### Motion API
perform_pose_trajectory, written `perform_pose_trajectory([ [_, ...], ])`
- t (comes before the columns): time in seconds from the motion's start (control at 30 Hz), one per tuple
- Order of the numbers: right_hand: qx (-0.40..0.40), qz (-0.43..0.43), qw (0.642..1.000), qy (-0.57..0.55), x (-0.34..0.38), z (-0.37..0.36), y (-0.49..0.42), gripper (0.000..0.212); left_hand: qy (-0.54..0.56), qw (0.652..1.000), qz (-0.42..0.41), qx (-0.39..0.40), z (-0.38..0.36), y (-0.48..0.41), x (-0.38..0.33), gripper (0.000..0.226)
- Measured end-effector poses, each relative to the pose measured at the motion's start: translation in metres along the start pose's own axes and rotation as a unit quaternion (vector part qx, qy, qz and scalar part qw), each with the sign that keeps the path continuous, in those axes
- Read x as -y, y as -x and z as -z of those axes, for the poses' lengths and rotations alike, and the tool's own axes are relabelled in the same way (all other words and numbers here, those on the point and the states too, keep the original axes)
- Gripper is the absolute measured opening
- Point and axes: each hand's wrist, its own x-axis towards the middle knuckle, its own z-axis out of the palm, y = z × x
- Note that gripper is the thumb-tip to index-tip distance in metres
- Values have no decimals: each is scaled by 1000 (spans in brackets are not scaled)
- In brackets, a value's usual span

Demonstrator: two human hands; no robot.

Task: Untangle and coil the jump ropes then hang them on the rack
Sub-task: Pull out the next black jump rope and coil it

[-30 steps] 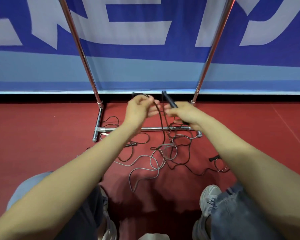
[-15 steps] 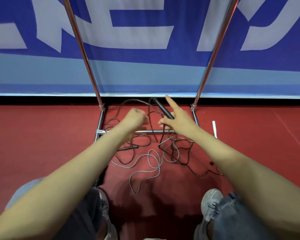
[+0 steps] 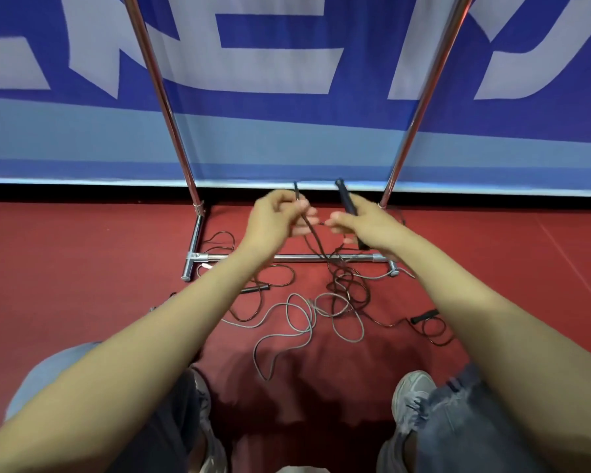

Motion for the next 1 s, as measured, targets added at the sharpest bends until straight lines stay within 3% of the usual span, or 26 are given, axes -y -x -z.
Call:
perform_pose_trajectory([
  [0.13, 114, 26, 993, 14, -22, -14, 7, 23, 136, 990, 34, -28, 15, -9, -25, 12],
  [0.2, 133, 49, 990, 23, -23, -16, 9, 26, 182, 981, 45, -54, 23, -10, -29, 12],
  [0.33, 30, 98, 987, 124, -15, -13, 6, 27, 268, 954, 59, -124, 27, -18, -28, 21],
  [0.37, 5, 102, 987, 125, -11, -12, 5, 26, 231, 962, 72, -129, 24, -18, -20, 23],
  [0.43, -22, 115, 989, 89, -2, -12, 3, 27, 26, 991, 99, -90, 14, -10, 6, 24],
  [0.5, -41, 117, 992, 23, 9, -12, 2, 29, -196, 972, 116, 52, 0, 6, 35, 23],
  [0.53, -37, 116, 992, -17, 15, -13, 3, 29, -246, 955, 115, 120, -8, 14, 45, 30],
  [0.6, -18, 113, 990, -82, 23, -15, 4, 28, -244, 950, 68, 181, -18, 23, 57, 48],
  [0.73, -25, 102, 987, -123, 30, -14, 7, 31, -283, 947, -42, 147, -16, 19, 58, 8],
  [0.8, -49, 85, 991, -95, 27, -9, 6, 39, -220, 972, -41, 69, -13, 15, 46, 15],
  [0.87, -59, 48, 995, -59, 18, -4, 5, 44, -67, 997, -22, 15, -11, 9, 25, 18],
  [1.0, 70, -14, 997, -16, -12, -10, 11, 35, 123, 992, 8, 16, -2, -5, -15, 18],
])
